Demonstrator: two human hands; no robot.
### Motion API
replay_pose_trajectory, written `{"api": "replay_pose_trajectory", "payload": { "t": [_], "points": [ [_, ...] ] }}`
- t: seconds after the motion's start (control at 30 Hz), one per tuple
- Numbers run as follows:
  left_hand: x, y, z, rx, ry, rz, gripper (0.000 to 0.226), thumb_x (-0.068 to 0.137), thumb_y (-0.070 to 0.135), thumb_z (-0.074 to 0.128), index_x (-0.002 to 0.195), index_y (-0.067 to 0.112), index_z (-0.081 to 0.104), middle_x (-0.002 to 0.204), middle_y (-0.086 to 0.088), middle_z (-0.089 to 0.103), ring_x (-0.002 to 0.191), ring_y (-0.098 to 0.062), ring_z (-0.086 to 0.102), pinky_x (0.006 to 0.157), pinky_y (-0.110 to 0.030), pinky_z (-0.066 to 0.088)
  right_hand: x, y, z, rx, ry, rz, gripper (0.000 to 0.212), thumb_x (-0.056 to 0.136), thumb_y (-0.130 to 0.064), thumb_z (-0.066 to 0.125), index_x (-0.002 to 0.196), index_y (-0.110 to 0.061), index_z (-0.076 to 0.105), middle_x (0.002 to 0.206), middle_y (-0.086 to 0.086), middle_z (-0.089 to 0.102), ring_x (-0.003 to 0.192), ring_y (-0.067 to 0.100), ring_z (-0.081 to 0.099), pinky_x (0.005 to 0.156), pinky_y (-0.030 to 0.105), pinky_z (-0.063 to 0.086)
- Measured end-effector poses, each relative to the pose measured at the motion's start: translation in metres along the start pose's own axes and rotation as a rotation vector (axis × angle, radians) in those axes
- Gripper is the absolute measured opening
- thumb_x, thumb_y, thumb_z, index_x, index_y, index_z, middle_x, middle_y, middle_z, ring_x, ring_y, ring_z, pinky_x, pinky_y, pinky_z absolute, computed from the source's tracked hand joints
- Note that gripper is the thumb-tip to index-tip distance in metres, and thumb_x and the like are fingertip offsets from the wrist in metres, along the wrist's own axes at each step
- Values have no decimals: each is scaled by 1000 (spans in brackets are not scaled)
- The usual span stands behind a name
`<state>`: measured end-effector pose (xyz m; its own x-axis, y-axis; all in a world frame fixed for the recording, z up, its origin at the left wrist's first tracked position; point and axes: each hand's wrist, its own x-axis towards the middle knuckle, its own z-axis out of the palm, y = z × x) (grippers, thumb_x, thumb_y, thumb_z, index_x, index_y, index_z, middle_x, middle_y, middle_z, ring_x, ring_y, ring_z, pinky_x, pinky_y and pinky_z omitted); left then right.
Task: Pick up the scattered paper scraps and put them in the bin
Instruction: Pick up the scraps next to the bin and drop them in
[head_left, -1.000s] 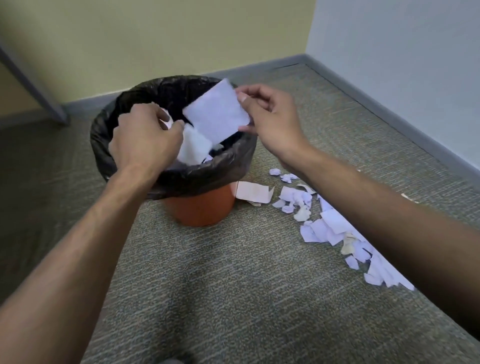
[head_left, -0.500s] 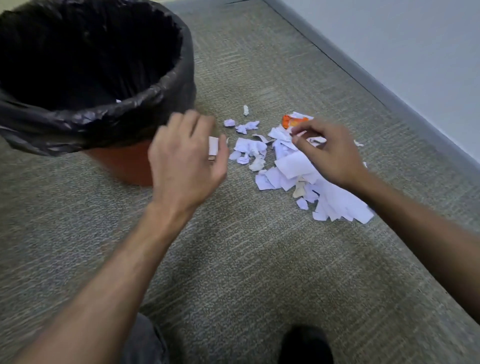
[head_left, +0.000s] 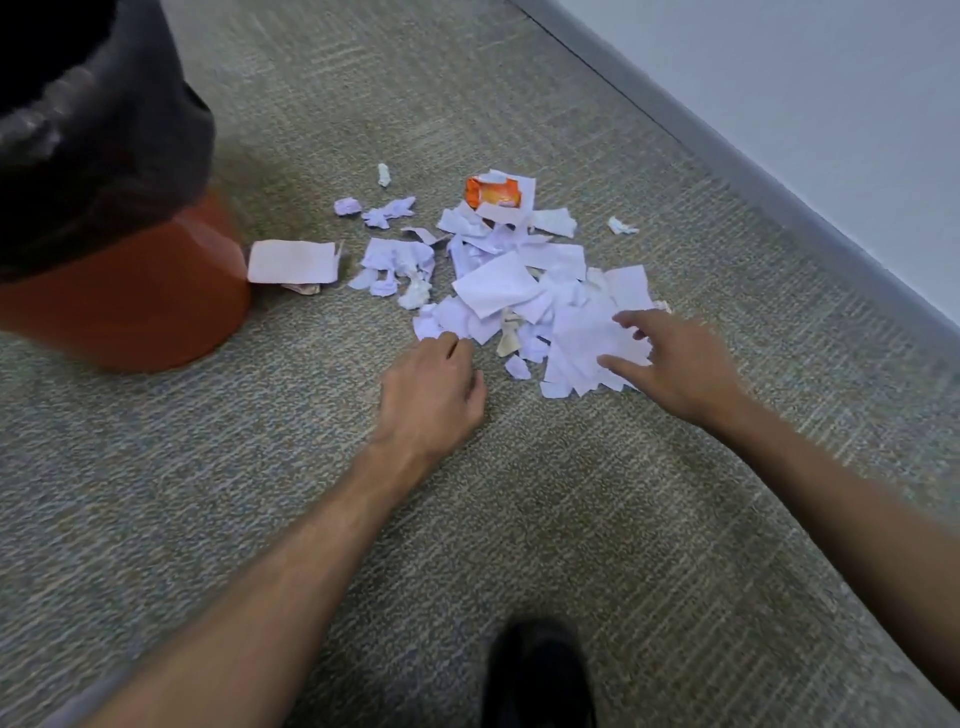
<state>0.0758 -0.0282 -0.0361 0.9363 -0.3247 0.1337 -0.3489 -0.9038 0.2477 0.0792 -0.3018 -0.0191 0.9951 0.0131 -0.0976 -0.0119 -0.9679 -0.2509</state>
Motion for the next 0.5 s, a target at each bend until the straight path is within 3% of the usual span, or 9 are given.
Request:
{"api": "replay_pose_trajectory", "payload": {
  "t": [0.13,0.23,0.33,0.4,0.5],
  "points": [
    [16,14,25,-33,-108,21,38,98,35,47,130,14,51,118,-4,56,98,-26,60,63,-35,42,1,8,17,-88,-19,-56,72,84,-62,62,143,-25,46,149,-2,46,131,22,50,98,43,47],
    [28,21,40,-17,-183,52,57,97,35,49,149,22,30,148,-7,36,117,-29,53,73,-40,50,2,3,33,-141,-14,-134,79,80,-66,61,145,-25,44,154,-2,41,138,19,42,98,42,48],
    [39,24,53,18,-249,76,63,98,33,50,153,32,19,159,-11,16,126,-32,46,81,-43,52,4,-7,45,-230,-90,-116,98,74,-74,60,152,-25,28,160,2,27,145,21,31,99,45,47],
    [46,24,59,35,-301,94,63,98,31,49,152,37,18,160,-12,11,129,-32,42,84,-44,51,8,-11,51,-244,-122,-74,102,74,-74,60,154,-26,19,161,5,22,146,23,27,97,46,48],
    [55,23,60,36,-307,89,48,98,22,49,143,32,38,158,-11,14,127,-31,42,80,-43,50,12,-13,55,-260,-54,-81,81,88,-61,56,153,-24,24,157,5,33,140,24,39,92,41,49]
  ]
}}
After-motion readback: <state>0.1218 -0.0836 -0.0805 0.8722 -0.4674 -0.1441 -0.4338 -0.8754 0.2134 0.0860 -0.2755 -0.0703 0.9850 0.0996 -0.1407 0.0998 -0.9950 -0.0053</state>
